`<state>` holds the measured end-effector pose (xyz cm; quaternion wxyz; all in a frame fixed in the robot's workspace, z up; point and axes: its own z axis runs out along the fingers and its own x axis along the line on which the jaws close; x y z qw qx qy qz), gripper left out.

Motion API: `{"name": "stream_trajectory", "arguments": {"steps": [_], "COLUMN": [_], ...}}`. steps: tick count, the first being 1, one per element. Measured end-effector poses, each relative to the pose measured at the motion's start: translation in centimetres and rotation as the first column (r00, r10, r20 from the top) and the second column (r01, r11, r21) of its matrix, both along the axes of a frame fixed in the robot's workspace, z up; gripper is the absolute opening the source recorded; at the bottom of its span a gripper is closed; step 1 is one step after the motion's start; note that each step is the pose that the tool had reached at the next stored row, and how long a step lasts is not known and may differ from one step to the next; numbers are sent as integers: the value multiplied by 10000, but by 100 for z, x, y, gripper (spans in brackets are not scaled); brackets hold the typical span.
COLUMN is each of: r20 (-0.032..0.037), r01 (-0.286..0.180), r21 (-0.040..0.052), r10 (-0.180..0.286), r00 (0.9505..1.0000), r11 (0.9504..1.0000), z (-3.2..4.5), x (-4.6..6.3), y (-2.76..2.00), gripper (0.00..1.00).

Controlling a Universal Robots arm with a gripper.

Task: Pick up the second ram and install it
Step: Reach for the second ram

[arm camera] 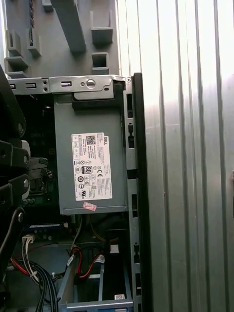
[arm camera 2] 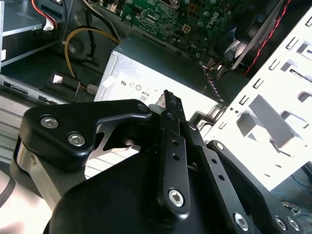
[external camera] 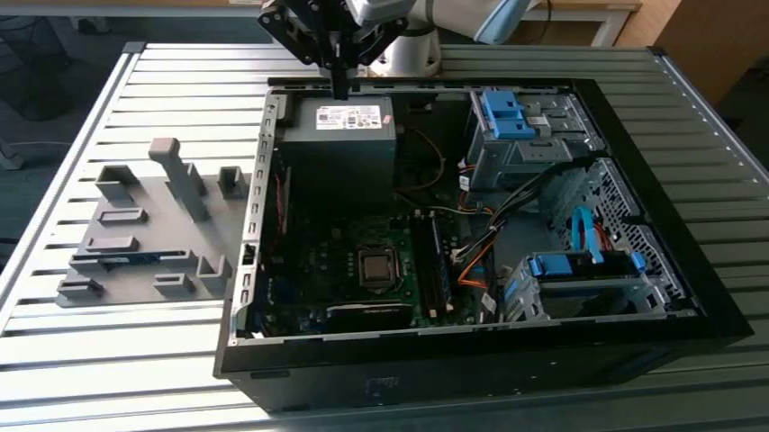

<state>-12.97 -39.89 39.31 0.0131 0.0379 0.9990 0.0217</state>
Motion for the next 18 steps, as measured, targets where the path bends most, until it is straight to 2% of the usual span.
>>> {"name": "stream_trajectory", "arguments": {"steps": [18], "r20": [0], "r01": [0], "r21": [0], "r10": [0], "r00": [10000], "r11": [10000], "z": [-8], "x": [-40], "y": [0], "gripper": [11]}}
